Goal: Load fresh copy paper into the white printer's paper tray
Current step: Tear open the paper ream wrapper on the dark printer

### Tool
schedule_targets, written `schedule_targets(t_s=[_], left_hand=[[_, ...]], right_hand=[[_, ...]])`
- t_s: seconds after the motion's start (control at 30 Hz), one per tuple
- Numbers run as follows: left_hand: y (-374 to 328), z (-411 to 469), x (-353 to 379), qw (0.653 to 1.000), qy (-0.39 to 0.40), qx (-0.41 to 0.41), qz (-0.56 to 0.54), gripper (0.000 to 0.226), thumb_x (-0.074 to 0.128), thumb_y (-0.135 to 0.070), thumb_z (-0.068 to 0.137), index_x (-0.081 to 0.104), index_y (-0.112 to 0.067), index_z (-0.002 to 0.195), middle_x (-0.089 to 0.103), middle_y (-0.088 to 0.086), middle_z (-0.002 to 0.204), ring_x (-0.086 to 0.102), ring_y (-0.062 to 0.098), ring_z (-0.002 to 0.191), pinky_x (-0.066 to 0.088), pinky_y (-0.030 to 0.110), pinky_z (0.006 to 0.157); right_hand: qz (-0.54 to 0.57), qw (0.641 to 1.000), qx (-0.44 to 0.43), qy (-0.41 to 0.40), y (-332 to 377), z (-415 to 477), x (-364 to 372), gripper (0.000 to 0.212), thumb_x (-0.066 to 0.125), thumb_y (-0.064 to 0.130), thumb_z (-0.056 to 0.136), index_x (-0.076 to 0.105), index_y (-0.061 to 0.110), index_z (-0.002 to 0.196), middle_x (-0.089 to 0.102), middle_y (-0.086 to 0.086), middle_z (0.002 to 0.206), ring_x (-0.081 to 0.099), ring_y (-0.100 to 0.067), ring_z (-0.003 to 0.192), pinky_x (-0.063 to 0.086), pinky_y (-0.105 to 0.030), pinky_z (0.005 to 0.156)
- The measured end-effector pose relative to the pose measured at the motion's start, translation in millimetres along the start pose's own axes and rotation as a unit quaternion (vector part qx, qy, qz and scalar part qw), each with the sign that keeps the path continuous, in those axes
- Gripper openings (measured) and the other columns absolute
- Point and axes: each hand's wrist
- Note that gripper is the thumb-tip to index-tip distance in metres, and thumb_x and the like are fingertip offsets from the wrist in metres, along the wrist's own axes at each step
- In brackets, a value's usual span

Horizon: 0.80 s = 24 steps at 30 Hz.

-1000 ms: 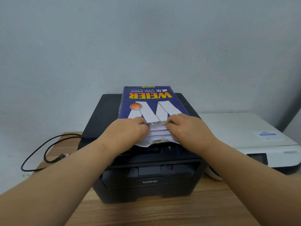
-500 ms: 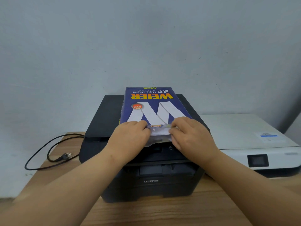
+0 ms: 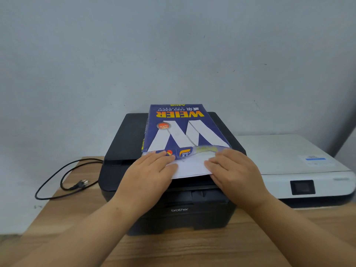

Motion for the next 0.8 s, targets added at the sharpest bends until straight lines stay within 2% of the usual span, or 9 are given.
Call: schedule_targets(t_s=[0.17, 0.23, 0.33, 0.4, 0.53, 0.6, 0.7, 0.77, 0.8], left_hand=[[2, -13, -6, 0.998, -0.019, 0.012, -0.057, 0.033, 0.048, -0.014, 0.073, 0.059, -0.019, 0.104, 0.075, 0.002, 0.096, 0.073, 0.020, 0.085, 0.058, 0.030, 0.063], [0, -16, -12, 0.996, -0.021, 0.014, -0.083, 0.038, 0.044, -0.012, 0.070, 0.052, -0.020, 0.106, 0.075, 0.002, 0.097, 0.073, 0.018, 0.083, 0.057, 0.026, 0.054], [-3, -20, -19, 0.996, -0.031, 0.027, -0.082, 0.040, 0.043, -0.010, 0.071, 0.051, -0.020, 0.108, 0.075, 0.001, 0.098, 0.073, 0.017, 0.083, 0.057, 0.024, 0.053], [-7, -24, -24, 0.995, -0.036, 0.037, -0.080, 0.040, 0.043, -0.010, 0.071, 0.052, -0.020, 0.109, 0.075, 0.001, 0.098, 0.073, 0.016, 0.084, 0.057, 0.025, 0.055], [-17, -34, -38, 0.994, -0.041, 0.065, -0.074, 0.038, 0.047, -0.010, 0.073, 0.053, -0.019, 0.109, 0.076, 0.001, 0.097, 0.073, 0.015, 0.084, 0.056, 0.023, 0.056], [-22, -36, -46, 0.993, -0.045, 0.076, -0.078, 0.037, 0.048, -0.008, 0.073, 0.053, -0.017, 0.108, 0.076, 0.002, 0.096, 0.073, 0.015, 0.082, 0.057, 0.023, 0.054], [-30, -38, -61, 0.993, -0.006, 0.073, -0.090, 0.030, 0.047, -0.013, 0.075, 0.054, -0.021, 0.104, 0.076, -0.003, 0.092, 0.073, 0.013, 0.079, 0.056, 0.022, 0.052], [-36, -36, -84, 0.991, 0.069, 0.009, -0.116, 0.024, 0.044, -0.045, 0.083, 0.058, -0.033, 0.099, 0.073, -0.016, 0.090, 0.071, 0.006, 0.081, 0.057, 0.024, 0.057], [-38, -31, -96, 0.977, 0.112, -0.073, -0.163, 0.048, 0.034, -0.071, 0.078, 0.061, -0.038, 0.100, 0.068, -0.026, 0.095, 0.066, 0.000, 0.088, 0.056, 0.023, 0.069]], right_hand=[[0.057, 0.996, 0.022, 0.066, 6, -2, -22, 0.024, 0.058, 0.030, 0.086, 0.075, 0.013, 0.086, 0.074, -0.001, 0.083, 0.068, -0.023, 0.076, 0.049, -0.033, 0.084], [0.187, 0.951, 0.189, 0.160, 12, 5, -43, 0.048, 0.044, 0.056, 0.085, 0.072, 0.021, 0.100, 0.070, 0.012, 0.099, 0.064, -0.014, 0.094, 0.045, -0.027, 0.091], [0.355, 0.782, 0.498, 0.117, 10, 15, -67, 0.032, 0.048, 0.044, 0.089, 0.069, 0.023, 0.100, 0.066, 0.019, 0.094, 0.059, -0.006, 0.086, 0.042, -0.010, 0.075], [0.392, 0.679, 0.616, 0.077, -1, 13, -71, 0.027, 0.051, 0.035, 0.090, 0.065, 0.012, 0.090, 0.066, 0.006, 0.079, 0.059, -0.012, 0.072, 0.047, -0.018, 0.069], [0.584, 0.374, 0.690, 0.207, -9, 8, -72, 0.039, 0.050, 0.040, 0.090, 0.066, 0.005, 0.096, 0.073, -0.010, 0.084, 0.065, -0.026, 0.083, 0.051, -0.037, 0.083], [0.625, 0.286, 0.689, 0.229, -10, 7, -67, 0.041, 0.050, 0.041, 0.089, 0.068, 0.007, 0.103, 0.073, -0.010, 0.094, 0.068, -0.025, 0.081, 0.055, -0.033, 0.074], [0.625, 0.274, 0.694, 0.229, -10, 16, -60, 0.033, 0.051, 0.028, 0.091, 0.062, 0.004, 0.110, 0.075, -0.015, 0.080, 0.072, -0.027, 0.062, 0.058, -0.030, 0.050], [0.607, 0.304, 0.697, 0.231, -9, 22, -61, 0.028, 0.051, 0.016, 0.092, 0.058, 0.000, 0.114, 0.074, -0.018, 0.071, 0.071, -0.029, 0.055, 0.057, -0.036, 0.043], [0.603, 0.316, 0.694, 0.234, -7, 23, -62, 0.028, 0.051, 0.012, 0.092, 0.056, -0.002, 0.115, 0.074, -0.019, 0.070, 0.071, -0.029, 0.054, 0.057, -0.037, 0.043]])
Point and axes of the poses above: each hand's wrist, its own z-axis towards the middle knuckle, its own x-axis out of the palm, y = z × x
